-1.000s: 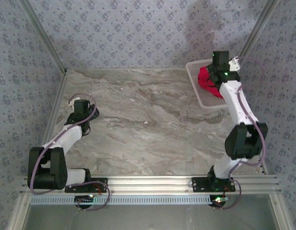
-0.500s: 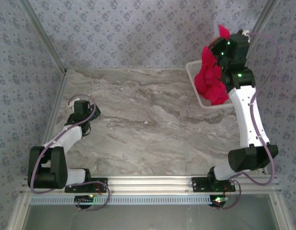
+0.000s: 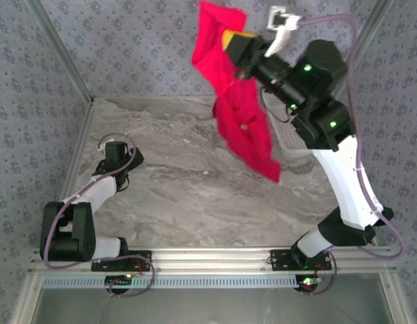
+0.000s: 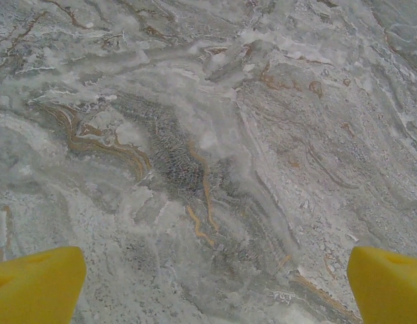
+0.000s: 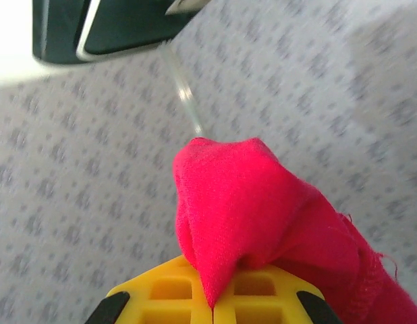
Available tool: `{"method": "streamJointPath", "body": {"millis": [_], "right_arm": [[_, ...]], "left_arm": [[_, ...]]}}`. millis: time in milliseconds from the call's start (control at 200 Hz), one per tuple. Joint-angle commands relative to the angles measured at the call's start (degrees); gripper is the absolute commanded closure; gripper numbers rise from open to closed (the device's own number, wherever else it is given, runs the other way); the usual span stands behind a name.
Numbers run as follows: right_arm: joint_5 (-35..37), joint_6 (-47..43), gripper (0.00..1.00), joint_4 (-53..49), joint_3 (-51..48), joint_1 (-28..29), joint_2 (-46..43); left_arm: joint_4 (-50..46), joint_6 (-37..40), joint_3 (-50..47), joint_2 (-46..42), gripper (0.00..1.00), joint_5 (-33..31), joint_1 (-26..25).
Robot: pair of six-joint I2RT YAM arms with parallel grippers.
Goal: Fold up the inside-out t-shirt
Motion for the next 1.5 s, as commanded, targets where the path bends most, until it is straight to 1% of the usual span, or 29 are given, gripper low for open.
{"method": "streamJointPath", "body": {"millis": [0,90,165,220,270,305,400,425,490,525,570,635,665,695,725,745,805,879,969,1094,1234,1264,1274,1294,1374,1409,1429,1459,1494], "right_arm": [[2.3,-3.8,1.00,-1.4,-4.4,2.9,3.1],[6.3,-2.7,1.00,1.3,-13.9,3.2,4.1],[8.5,-2.4,1.00,4.0,-21.1,2.2,6.0],[9.6,-1.3,1.00,4.5,-24.6,0.7,8.1],[10.3,1.2,1.00,4.0,-26.0,-1.2,10.6],[10.6,3.4,1.00,3.1,-26.3,-2.6,12.7],[9.8,8.7,1.00,-1.4,-24.7,-6.5,18.2],[8.4,9.8,0.94,-3.5,-23.3,-7.5,19.8],[6.8,12.1,0.66,-12.1,-18.2,-9.8,23.8],[6.5,13.5,0.54,-17.5,-15.7,-11.0,25.4],[6.6,13.4,0.42,-20.8,-14.7,-12.3,26.0],[7.0,12.8,0.29,-22.0,-17.7,-13.0,24.3],[7.3,12.4,0.25,-21.4,-20.3,-13.0,22.8],[7.5,12.3,0.24,-20.3,-23.5,-13.0,21.0],[7.5,12.3,0.24,-18.6,-27.1,-13.0,19.3],[7.2,10.4,0.24,-17.6,-29.0,-13.0,18.5],[4.4,9.9,0.25,-13.8,-37.2,-12.7,14.7],[1.1,9.8,0.30,-9.5,-45.9,-12.1,11.5],[-2.4,10.8,0.36,-5.9,-53.1,-10.6,9.7],[-6.7,13.2,0.37,-0.8,-58.2,-7.3,11.0],[-8.8,15.7,0.37,2.4,-57.9,-2.9,16.7],[-9.3,16.3,0.38,2.7,-57.2,-2.2,18.1],[-9.5,16.5,0.38,2.8,-57.0,-2.0,18.6],[-9.7,16.9,0.38,3.1,-56.7,-1.5,19.6],[-10.5,18.6,0.44,4.8,-55.8,0.2,22.7],[-10.9,19.2,0.49,5.8,-55.4,0.6,23.8],[-11.2,19.6,0.54,6.3,-55.2,0.7,24.4],[-11.5,20.1,0.63,6.6,-55.0,0.7,25.1],[-11.5,20.6,0.78,6.5,-54.8,0.4,25.4]], "left_arm": [[0.4,0.5,1.8,0.2,0.01,0.8,0.3],[-0.3,0.5,1.9,-0.1,0.02,0.2,0.4],[-1.7,1.5,2.2,-0.6,0.02,-0.6,0.5],[-5.6,1.1,3.6,-1.4,0.02,-0.3,0.8],[-10.8,0.3,5.0,-2.5,0.03,2.6,1.2],[-13.1,0.2,5.5,-3.4,0.05,5.7,1.3],[-15.7,-0.7,4.2,-6.2,0.13,15.2,1.0],[-15.9,-0.9,3.7,-6.9,0.14,17.7,0.8],[-16.8,-1.4,2.5,-8.3,0.19,22.8,-0.4],[-17.9,-1.8,2.2,-8.7,0.20,24.3,-1.5],[-20.1,-2.3,2.1,-9.0,0.20,25.0,-3.8],[-22.9,-2.7,2.3,-8.7,0.21,25.7,-8.5],[-23.7,-3.1,2.3,-8.5,0.21,25.6,-11.4],[-24.3,-3.6,2.2,-8.4,0.21,25.2,-14.6],[-24.6,-4.1,2.0,-8.3,0.21,24.2,-17.9],[-24.7,-4.6,1.8,-8.2,0.21,23.4,-20.2],[-24.7,-6.1,0.9,-8.2,0.21,21.2,-26.5],[-24.1,-8.1,-0.8,-8.2,0.22,19.9,-32.3],[-23.3,-10.3,-3.0,-7.9,0.23,19.2,-36.4],[-20.5,-12.5,-6.6,-7.6,0.28,19.4,-39.1],[-20.9,-13.2,-7.3,-5.7,0.46,17.7,-39.1],[-21.5,-13.2,-6.8,-5.5,0.53,17.2,-39.1],[-21.9,-13.3,-6.6,-5.5,0.54,17.1,-39.1],[-22.4,-13.3,-6.2,-5.4,0.59,16.8,-39.0],[-24.5,-13.3,-4.6,-5.9,0.76,15.3,-39.0],[-25.5,-13.3,-3.9,-6.3,0.80,14.3,-39.0],[-26.0,-13.2,-3.5,-6.6,0.83,13.9,-38.9],[-27.0,-13.2,-2.8,-7.1,0.90,13.3,-38.8],[-28.2,-13.0,-2.0,-7.7,0.96,12.8,-38.5]]}}
